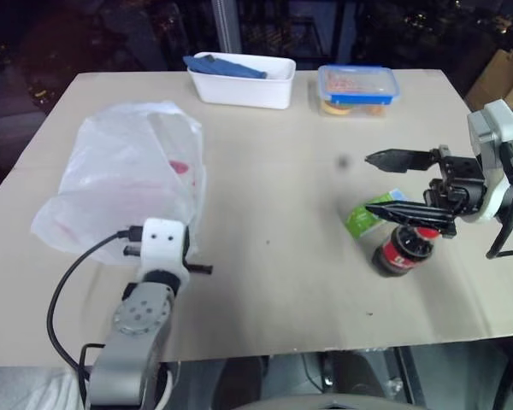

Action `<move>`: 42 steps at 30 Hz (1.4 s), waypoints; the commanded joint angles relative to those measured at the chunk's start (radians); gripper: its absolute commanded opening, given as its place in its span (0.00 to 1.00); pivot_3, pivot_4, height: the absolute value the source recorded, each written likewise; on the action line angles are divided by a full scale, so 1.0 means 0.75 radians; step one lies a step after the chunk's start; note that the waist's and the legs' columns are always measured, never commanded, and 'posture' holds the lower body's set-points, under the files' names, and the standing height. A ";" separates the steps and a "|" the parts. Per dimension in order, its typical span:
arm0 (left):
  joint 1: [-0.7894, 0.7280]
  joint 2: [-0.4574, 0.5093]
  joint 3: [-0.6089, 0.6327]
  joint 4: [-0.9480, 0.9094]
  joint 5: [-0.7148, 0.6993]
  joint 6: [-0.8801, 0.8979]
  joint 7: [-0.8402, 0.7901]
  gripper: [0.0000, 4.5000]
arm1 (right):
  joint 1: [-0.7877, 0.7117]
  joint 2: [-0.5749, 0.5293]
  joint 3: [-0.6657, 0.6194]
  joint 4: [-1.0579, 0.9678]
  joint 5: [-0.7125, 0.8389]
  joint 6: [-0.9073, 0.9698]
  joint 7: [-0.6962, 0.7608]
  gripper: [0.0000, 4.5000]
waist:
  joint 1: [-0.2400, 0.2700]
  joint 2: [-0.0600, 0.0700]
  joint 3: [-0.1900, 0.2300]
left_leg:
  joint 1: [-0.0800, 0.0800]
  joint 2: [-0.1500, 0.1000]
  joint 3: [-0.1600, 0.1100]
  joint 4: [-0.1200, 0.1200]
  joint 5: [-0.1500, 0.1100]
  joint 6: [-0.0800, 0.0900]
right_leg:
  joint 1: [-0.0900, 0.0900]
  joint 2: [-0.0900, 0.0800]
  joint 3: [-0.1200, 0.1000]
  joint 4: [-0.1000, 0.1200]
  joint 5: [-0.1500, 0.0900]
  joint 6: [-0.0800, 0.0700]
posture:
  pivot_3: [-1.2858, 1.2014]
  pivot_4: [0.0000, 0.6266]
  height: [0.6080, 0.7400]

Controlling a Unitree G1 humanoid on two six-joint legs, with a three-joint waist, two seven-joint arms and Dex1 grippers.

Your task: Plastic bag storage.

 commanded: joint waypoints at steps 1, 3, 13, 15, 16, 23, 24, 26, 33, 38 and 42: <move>-0.141 -0.024 0.055 -0.033 -0.084 -0.090 -0.057 0.01 | 0.011 -0.061 -0.025 0.025 -0.081 -0.060 0.040 1.00 | 0.001 0.000 0.000 | 0.000 -0.001 0.000 0.000 0.000 0.000 | 0.000 0.000 0.000 0.000 0.000 0.000 | 0.52 0.24 1.00; -0.213 -0.036 0.039 -0.054 -0.168 -0.136 -0.134 0.01 | 0.028 -0.115 -0.052 0.052 -0.113 -0.056 0.064 1.00 | 0.003 0.000 0.000 | -0.001 -0.001 -0.001 0.001 0.000 0.000 | 0.000 -0.002 -0.001 0.000 0.000 0.000 | 0.52 0.24 1.00; -0.537 -0.046 -0.194 0.254 -0.245 -0.387 -0.404 0.01 | 0.135 -0.187 -0.349 0.137 -0.009 0.046 -0.016 1.00 | 0.017 0.000 0.000 | -0.002 -0.003 -0.004 0.002 0.000 0.000 | 0.001 -0.002 -0.004 0.000 0.000 0.000 | 0.52 0.24 1.00; -0.626 -0.054 -0.247 0.353 -0.240 -0.455 -0.462 0.01 | 0.199 -0.191 -0.397 0.102 0.019 0.081 -0.029 1.00 | 0.018 0.001 0.000 | -0.003 -0.003 -0.005 0.005 0.000 0.000 | 0.002 -0.001 -0.005 0.000 0.000 0.000 | 0.52 0.24 1.00; -0.671 -0.056 -0.279 0.398 -0.242 -0.492 -0.508 0.01 | 0.249 -0.201 -0.421 0.082 0.018 0.095 -0.025 1.00 | 0.019 0.000 0.000 | -0.004 -0.003 -0.005 0.006 0.000 0.000 | 0.002 -0.001 -0.004 0.000 0.000 0.000 | 0.52 0.24 1.00; -0.855 -0.025 -0.418 0.609 -0.294 -0.734 -0.882 0.01 | 0.538 -0.166 -0.604 0.001 0.038 0.121 -0.076 1.00 | 0.026 0.001 -0.001 | -0.005 -0.003 -0.004 0.006 0.000 0.000 | 0.001 -0.001 -0.004 0.000 0.000 0.001 | 0.52 0.24 1.00; -0.875 -0.009 -0.436 0.635 -0.298 -0.776 -0.953 0.01 | 0.568 -0.162 -0.619 -0.007 0.029 0.114 -0.076 1.00 | 0.025 0.002 -0.001 | -0.004 -0.002 -0.004 0.006 0.000 0.000 | 0.001 -0.001 -0.004 0.000 0.000 0.001 | 0.52 0.24 1.00; -0.901 0.007 -0.455 0.676 -0.299 -0.836 -1.041 0.01 | 0.604 -0.157 -0.633 -0.019 0.021 0.102 -0.081 1.00 | 0.026 0.002 -0.001 | -0.004 -0.002 -0.005 0.006 0.000 0.000 | 0.001 0.000 -0.004 0.000 0.000 0.001 | 0.52 0.24 1.00; -0.913 0.245 -0.435 0.723 -0.442 -0.982 -1.550 0.01 | 0.703 -0.139 -0.668 -0.036 0.024 0.112 -0.092 1.00 | 0.020 0.002 -0.001 | -0.004 -0.001 -0.005 0.008 0.000 0.000 | 0.002 0.001 -0.004 0.001 0.000 0.001 | 0.52 0.24 1.00; -0.709 0.460 -0.230 0.526 -0.608 -0.760 -1.482 0.01 | 0.846 -0.099 -0.676 -0.111 0.025 0.085 -0.073 1.00 | 0.005 0.002 0.000 | -0.004 0.000 -0.006 0.006 0.000 0.000 | 0.001 0.001 -0.005 0.000 0.000 0.001 | 0.52 0.24 1.00; -0.447 0.549 0.005 0.356 -0.694 -0.587 -1.289 0.01 | 0.943 -0.095 -0.606 -0.122 -0.092 0.003 -0.019 1.00 | -0.003 0.002 0.000 | -0.004 0.000 -0.005 0.006 0.000 0.000 | 0.002 0.000 -0.004 0.000 0.000 0.001 | 0.52 0.24 1.00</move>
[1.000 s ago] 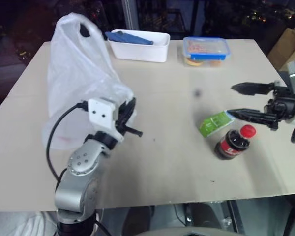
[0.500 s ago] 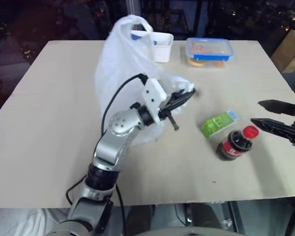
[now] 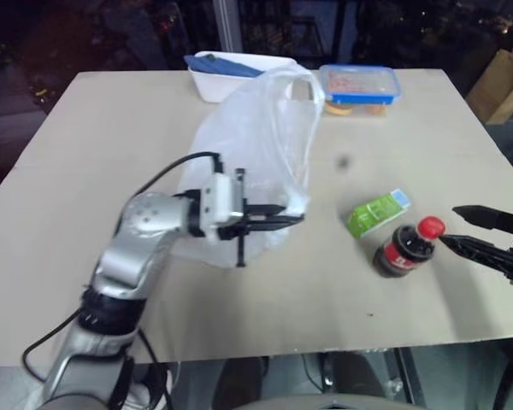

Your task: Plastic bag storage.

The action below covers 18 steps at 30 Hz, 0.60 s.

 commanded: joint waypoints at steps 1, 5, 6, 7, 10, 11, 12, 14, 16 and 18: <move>0.165 0.042 0.219 -0.159 -0.081 0.134 0.185 0.01 | 0.062 -0.014 0.035 -0.024 -0.100 -0.100 0.068 1.00 | 0.000 0.000 0.000 | 0.000 0.000 0.000 0.000 0.000 0.000 | 0.000 0.000 0.000 0.000 0.000 0.000 | 0.52 0.24 1.00; 0.375 -0.028 0.473 -0.237 -0.136 0.238 0.456 0.01 | 0.010 0.013 0.164 -0.050 -0.110 -0.144 0.070 1.00 | -0.002 0.000 0.000 | 0.002 0.001 0.000 0.000 0.000 0.000 | 0.000 0.001 0.000 0.001 0.000 0.000 | 0.52 0.24 1.00; 0.412 -0.042 0.505 -0.252 -0.130 0.235 0.488 0.01 | -0.002 0.016 0.192 -0.057 -0.116 -0.152 0.065 1.00 | -0.003 0.000 0.000 | 0.002 0.002 0.000 0.000 0.000 0.000 | 0.000 0.001 0.000 0.001 0.000 0.000 | 0.52 0.24 1.00; 0.435 -0.048 0.521 -0.262 -0.125 0.232 0.507 0.01 | -0.010 0.016 0.209 -0.058 -0.124 -0.158 0.064 1.00 | -0.002 0.000 0.000 | 0.002 0.002 0.000 0.001 0.000 0.000 | 0.000 0.002 0.000 0.001 0.000 0.000 | 0.52 0.24 1.00; 0.541 -0.092 0.579 -0.282 -0.072 0.191 0.582 0.01 | -0.038 0.031 0.331 -0.066 -0.220 -0.215 0.034 1.00 | 0.002 0.000 0.000 | 0.003 0.001 0.000 0.003 0.000 0.000 | 0.001 0.002 -0.001 0.001 0.000 0.000 | 0.52 0.24 1.00; 0.560 -0.100 0.587 -0.289 -0.069 0.185 0.596 0.01 | -0.044 0.034 0.355 -0.064 -0.242 -0.231 0.027 1.00 | 0.001 -0.001 0.000 | 0.003 0.001 0.000 0.003 0.000 0.000 | 0.001 0.002 0.000 0.001 0.000 0.000 | 0.52 0.24 1.00; 0.599 -0.118 0.598 -0.304 -0.061 0.176 0.617 0.01 | -0.062 0.044 0.384 -0.054 -0.265 -0.237 0.002 1.00 | 0.001 -0.001 0.000 | 0.002 0.001 0.000 0.003 0.000 0.000 | 0.001 0.002 0.000 0.001 0.000 0.000 | 0.52 0.24 1.00; 0.652 -0.143 0.610 -0.323 -0.044 0.159 0.647 0.01 | -0.099 0.066 0.424 -0.033 -0.303 -0.253 -0.042 1.00 | 0.001 -0.001 0.000 | 0.002 0.001 0.000 0.003 0.000 0.000 | 0.001 0.001 0.000 0.001 0.000 0.000 | 0.52 0.24 1.00; 0.669 -0.166 0.627 -0.326 -0.043 0.147 0.680 0.01 | -0.114 0.076 0.440 -0.028 -0.322 -0.282 -0.036 1.00 | 0.003 -0.001 0.000 | 0.002 0.001 0.000 0.003 0.000 -0.001 | 0.001 0.001 0.000 0.001 0.000 -0.001 | 0.52 0.24 1.00; 0.685 -0.211 0.670 -0.318 -0.076 0.153 0.739 0.01 | -0.135 0.071 0.454 -0.018 -0.366 -0.307 -0.052 1.00 | 0.004 -0.001 0.000 | 0.002 0.001 -0.001 0.003 0.000 -0.001 | 0.001 0.001 -0.001 0.001 0.000 -0.001 | 0.52 0.24 1.00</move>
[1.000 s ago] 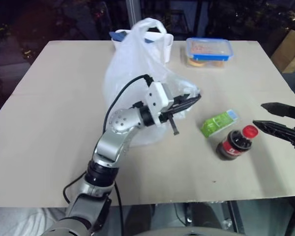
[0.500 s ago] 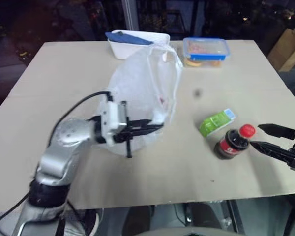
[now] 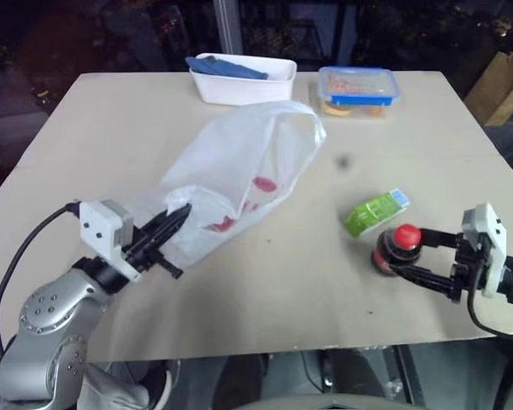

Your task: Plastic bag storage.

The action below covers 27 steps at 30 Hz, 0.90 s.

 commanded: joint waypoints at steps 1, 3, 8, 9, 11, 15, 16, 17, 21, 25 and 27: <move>0.024 -0.057 0.100 -0.052 -0.032 -0.041 0.093 0.01 | -0.041 -0.008 -0.001 0.001 -0.058 -0.054 -0.025 1.00 | -0.002 0.000 0.000 | 0.000 0.000 0.000 0.000 0.000 0.000 | 0.000 0.000 0.000 0.000 0.000 0.000 | 0.52 0.24 1.00; 0.022 -0.084 0.106 -0.060 -0.040 -0.040 0.127 0.00 | -0.041 -0.021 0.004 -0.002 -0.074 -0.061 -0.015 0.89 | -0.002 0.000 0.000 | 0.000 0.000 0.000 0.000 0.000 0.000 | 0.000 0.000 0.000 0.000 0.000 0.000 | 0.52 0.24 1.00; 0.021 -0.106 0.076 -0.091 -0.039 -0.049 0.158 0.00 | -0.156 0.025 -0.020 -0.051 0.076 0.029 -0.075 0.68 | -0.005 0.000 0.000 | 0.000 0.000 0.001 0.000 0.000 0.000 | 0.000 0.000 0.001 0.000 0.000 0.000 | 0.52 0.24 1.00; 0.021 -0.114 0.072 -0.101 -0.042 -0.052 0.166 0.00 | -0.222 0.051 -0.027 -0.057 0.147 0.067 -0.120 0.68 | -0.008 0.000 0.000 | 0.000 0.000 0.001 0.000 0.000 0.000 | 0.000 0.000 0.001 0.000 0.000 0.000 | 0.52 0.24 1.00; 0.018 -0.126 0.066 -0.114 -0.039 -0.055 0.183 0.00 | -0.325 0.080 -0.028 -0.067 0.251 0.133 -0.176 0.68 | -0.014 0.001 0.000 | 0.001 0.001 0.003 0.000 0.000 0.000 | -0.001 0.000 0.002 0.000 0.000 0.000 | 0.52 0.24 1.00; 0.025 -0.143 0.052 -0.135 -0.023 -0.064 0.209 0.00 | -0.376 0.044 0.014 -0.056 0.241 0.169 -0.171 0.68 | -0.003 0.000 0.000 | 0.000 0.001 0.000 0.000 0.000 0.000 | -0.001 0.001 0.001 0.002 0.000 -0.001 | 0.52 0.24 1.00; 0.035 -0.147 0.046 -0.141 -0.015 -0.070 0.208 0.00 | -0.370 0.032 0.023 -0.052 0.224 0.168 -0.161 0.68 | 0.004 0.000 0.000 | -0.001 0.000 -0.001 0.000 0.000 0.000 | -0.001 0.001 -0.001 0.001 0.000 -0.001 | 0.52 0.24 1.00; 0.040 -0.150 0.043 -0.143 -0.010 -0.074 0.209 0.00 | -0.371 0.027 0.028 -0.050 0.220 0.163 -0.148 0.68 | 0.005 0.000 0.000 | -0.002 -0.001 -0.002 0.000 0.000 0.000 | -0.001 -0.001 -0.002 0.001 0.000 -0.001 | 0.52 0.24 1.00; 0.029 -0.161 0.043 -0.144 -0.012 -0.082 0.237 0.00 | -0.502 0.079 0.047 -0.025 0.296 0.184 -0.208 0.68 | -0.002 0.000 0.000 | -0.002 -0.002 -0.001 0.000 0.000 0.000 | -0.001 -0.002 -0.001 0.000 0.000 0.000 | 0.52 0.24 1.00; 0.041 -0.176 0.017 -0.185 -0.006 -0.097 0.255 0.00 | -0.816 0.383 0.209 0.034 0.378 0.202 -0.394 0.68 | -0.034 0.001 0.001 | 0.002 0.003 0.003 0.000 0.000 0.000 | -0.001 0.003 0.002 0.001 0.001 -0.002 | 0.52 0.24 1.00; 0.052 -0.184 0.015 -0.208 -0.010 -0.103 0.266 0.00 | -0.894 0.504 0.256 0.086 0.358 0.194 -0.455 0.68 | -0.039 0.001 0.001 | 0.002 0.003 0.000 0.000 0.000 0.000 | -0.002 0.005 0.001 0.004 0.002 -0.003 | 0.52 0.24 1.00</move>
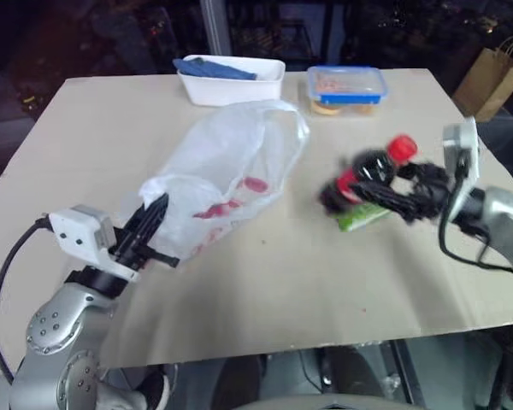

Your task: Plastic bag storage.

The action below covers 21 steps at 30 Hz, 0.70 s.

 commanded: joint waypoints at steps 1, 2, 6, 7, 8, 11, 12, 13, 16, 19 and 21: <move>0.018 -0.012 0.011 -0.093 -0.009 -0.044 0.023 0.00 | -0.125 0.153 0.075 0.052 0.004 -0.029 -0.108 0.68 | 0.000 0.000 0.000 | 0.000 0.000 -0.001 0.000 0.000 0.000 | 0.000 0.000 -0.001 0.001 0.000 0.000 | 0.52 0.24 1.00; 0.021 -0.014 0.008 -0.101 -0.008 -0.046 0.029 0.00 | -0.144 0.178 0.110 0.084 -0.053 -0.053 -0.111 0.68 | 0.003 0.000 0.000 | -0.001 0.000 -0.002 0.000 0.000 0.000 | 0.000 0.000 -0.001 0.001 0.000 0.000 | 0.52 0.24 1.00; 0.008 -0.048 0.008 -0.155 -0.042 -0.045 0.090 0.00 | -0.218 0.288 0.215 0.246 -0.207 -0.164 -0.098 0.68 | 0.018 0.000 0.000 | -0.004 -0.004 -0.002 0.000 0.000 0.000 | -0.001 -0.005 -0.003 0.000 0.000 0.000 | 0.52 0.24 1.00; -0.002 -0.052 0.008 -0.161 -0.051 -0.041 0.107 0.00 | -0.234 0.311 0.226 0.280 -0.232 -0.182 -0.094 0.68 | 0.020 0.000 0.000 | -0.004 -0.005 -0.001 0.000 0.000 0.000 | -0.001 -0.006 -0.002 -0.001 0.000 0.000 | 0.52 0.24 1.00; -0.013 -0.060 0.010 -0.169 -0.065 -0.036 0.129 0.00 | -0.256 0.342 0.250 0.320 -0.264 -0.208 -0.078 0.68 | 0.022 0.000 0.000 | -0.004 -0.005 -0.001 0.000 0.000 0.000 | -0.001 -0.006 -0.001 -0.001 0.000 0.000 | 0.52 0.24 1.00; -0.010 -0.071 0.006 -0.201 -0.075 -0.035 0.165 0.00 | -0.325 0.475 0.318 0.448 -0.348 -0.276 -0.075 0.68 | 0.021 0.000 0.000 | -0.004 -0.005 -0.001 -0.001 0.000 0.000 | -0.004 -0.006 -0.002 0.000 0.000 0.000 | 0.52 0.24 1.00; -0.005 -0.075 0.003 -0.209 -0.075 -0.037 0.174 0.00 | -0.344 0.519 0.339 0.486 -0.379 -0.299 -0.079 0.68 | 0.013 0.000 0.000 | -0.004 -0.005 -0.001 -0.002 0.000 0.000 | -0.005 -0.005 -0.001 0.001 0.000 0.000 | 0.52 0.24 1.00; 0.007 -0.081 -0.001 -0.219 -0.076 -0.040 0.179 0.00 | -0.367 0.566 0.362 0.533 -0.415 -0.321 -0.085 0.68 | 0.008 0.000 0.000 | -0.004 -0.004 0.001 -0.003 0.000 0.000 | -0.007 -0.004 0.000 0.003 0.000 0.000 | 0.52 0.24 1.00; 0.030 -0.096 -0.011 -0.233 -0.069 -0.052 0.190 0.00 | -0.438 0.690 0.383 0.667 -0.479 -0.370 -0.111 0.68 | -0.004 0.000 0.000 | -0.005 -0.004 0.002 -0.005 0.000 -0.001 | -0.012 -0.004 0.002 0.009 0.000 -0.001 | 0.52 0.24 1.00; 0.035 -0.107 -0.011 -0.230 -0.054 -0.067 0.202 0.00 | -0.508 0.768 0.365 0.732 -0.483 -0.355 -0.114 0.68 | -0.004 0.000 0.000 | -0.007 -0.004 0.005 -0.006 0.001 -0.002 | -0.017 -0.004 0.004 0.014 -0.001 -0.002 | 0.52 0.24 1.00; 0.028 -0.120 -0.006 -0.222 -0.059 -0.074 0.217 0.00 | -0.553 0.804 0.356 0.772 -0.489 -0.326 -0.130 0.68 | -0.005 0.000 0.000 | -0.007 -0.004 0.004 -0.006 0.002 -0.003 | -0.017 -0.004 0.004 0.014 -0.001 -0.002 | 0.52 0.24 1.00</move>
